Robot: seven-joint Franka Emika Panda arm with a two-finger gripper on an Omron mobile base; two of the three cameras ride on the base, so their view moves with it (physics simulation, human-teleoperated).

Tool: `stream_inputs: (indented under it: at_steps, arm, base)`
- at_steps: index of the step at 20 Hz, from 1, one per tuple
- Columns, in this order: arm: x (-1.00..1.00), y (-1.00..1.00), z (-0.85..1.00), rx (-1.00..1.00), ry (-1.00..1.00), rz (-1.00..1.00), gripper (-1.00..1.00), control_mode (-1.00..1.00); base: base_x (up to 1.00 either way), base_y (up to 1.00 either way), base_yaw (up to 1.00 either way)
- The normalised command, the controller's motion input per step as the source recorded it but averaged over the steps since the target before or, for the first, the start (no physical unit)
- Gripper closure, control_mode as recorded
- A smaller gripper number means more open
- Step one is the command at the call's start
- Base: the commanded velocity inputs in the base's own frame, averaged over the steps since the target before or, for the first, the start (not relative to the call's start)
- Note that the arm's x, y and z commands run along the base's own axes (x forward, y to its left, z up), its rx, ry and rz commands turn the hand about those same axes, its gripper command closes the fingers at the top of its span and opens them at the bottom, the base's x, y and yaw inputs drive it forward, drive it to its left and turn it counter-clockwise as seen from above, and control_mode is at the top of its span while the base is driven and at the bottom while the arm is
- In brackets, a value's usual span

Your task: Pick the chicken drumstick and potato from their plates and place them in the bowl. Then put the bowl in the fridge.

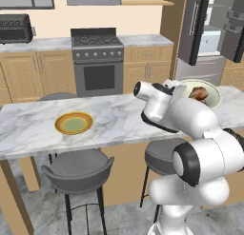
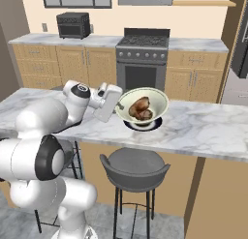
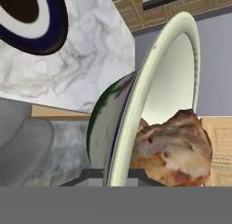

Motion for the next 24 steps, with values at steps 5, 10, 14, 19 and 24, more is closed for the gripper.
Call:
stream_inputs:
  at_steps: [5,10,14,19,24]
  arm:
    - [0.0,0.0,0.0,0.0,0.0,0.0,1.0,1.0]
    - [0.0,0.0,0.0,0.0,0.0,0.0,1.0,1.0]
    - [0.0,0.0,0.0,0.0,0.0,0.0,1.0,1.0]
    - [0.0,0.0,0.0,0.0,0.0,0.0,1.0,1.0]
    - [0.0,0.0,0.0,0.0,0.0,0.0,1.0,1.0]
  base:
    - [0.0,0.0,0.0]
    - [-0.26,-0.01,0.0]
    - [-0.91,-0.04,0.0]
    - [-0.22,-0.24,-0.55]
    - [0.0,-0.44,-0.65]
